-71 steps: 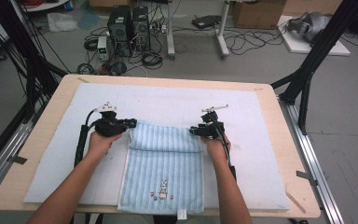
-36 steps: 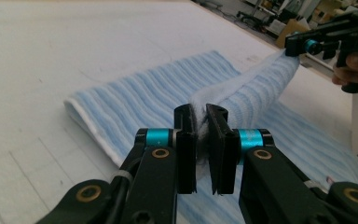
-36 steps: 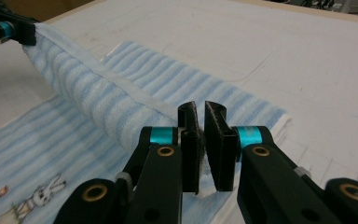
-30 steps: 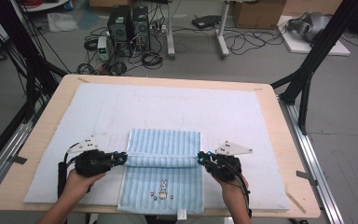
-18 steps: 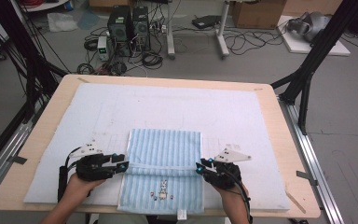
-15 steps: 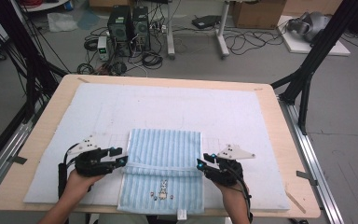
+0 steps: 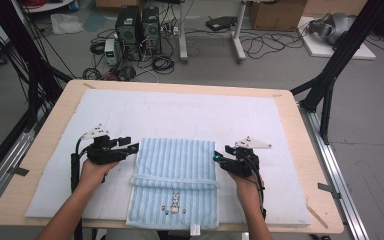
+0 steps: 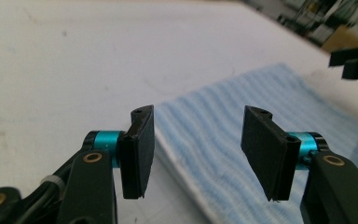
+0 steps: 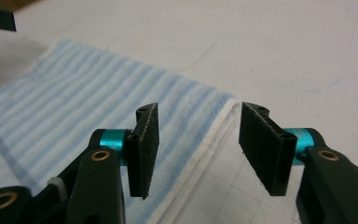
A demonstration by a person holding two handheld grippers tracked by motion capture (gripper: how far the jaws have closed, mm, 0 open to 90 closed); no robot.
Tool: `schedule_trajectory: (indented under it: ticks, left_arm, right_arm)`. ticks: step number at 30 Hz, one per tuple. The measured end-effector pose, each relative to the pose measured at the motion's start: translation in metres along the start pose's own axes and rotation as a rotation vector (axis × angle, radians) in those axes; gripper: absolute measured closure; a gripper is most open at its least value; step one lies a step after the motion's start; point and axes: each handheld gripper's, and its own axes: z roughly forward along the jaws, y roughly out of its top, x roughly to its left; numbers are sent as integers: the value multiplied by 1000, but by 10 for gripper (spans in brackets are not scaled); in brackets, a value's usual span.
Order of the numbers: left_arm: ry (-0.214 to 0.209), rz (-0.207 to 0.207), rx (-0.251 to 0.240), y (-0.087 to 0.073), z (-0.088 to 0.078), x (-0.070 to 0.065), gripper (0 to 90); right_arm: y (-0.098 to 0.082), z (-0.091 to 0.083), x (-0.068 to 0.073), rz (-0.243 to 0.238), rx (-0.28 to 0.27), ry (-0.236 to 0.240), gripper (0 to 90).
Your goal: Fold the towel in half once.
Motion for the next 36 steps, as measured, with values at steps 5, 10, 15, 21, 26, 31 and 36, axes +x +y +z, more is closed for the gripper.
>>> schedule_trajectory:
  ticks: [5, 10, 15, 21, 26, 31, 36]
  left_arm:
    - [6, 3, 103, -6, 16, 0, 456]
    - [34, 74, 174, -9, 27, -10, 549]
    - [51, 112, 173, -9, 29, -14, 827]
    - [73, 48, 133, -7, 31, -9, 846]
    - [69, -10, 127, -7, 29, -6, 458]
    - [38, 107, 180, -8, 36, -18, 588]
    - [25, 106, 189, -6, 41, -19, 837]
  right_arm:
    - [-9, 14, 4, -46, 118, 7, 621]
    - [-12, 24, 7, -71, 160, 0, 679]
    - [-11, 29, 12, -133, 173, -9, 864]
    - [-8, 31, 8, -88, 149, -61, 868]
    - [-8, 30, 6, -33, 144, -78, 632]
    - [-10, 32, 5, -26, 162, -72, 634]
    - [-8, 34, 7, -48, 181, -21, 856]
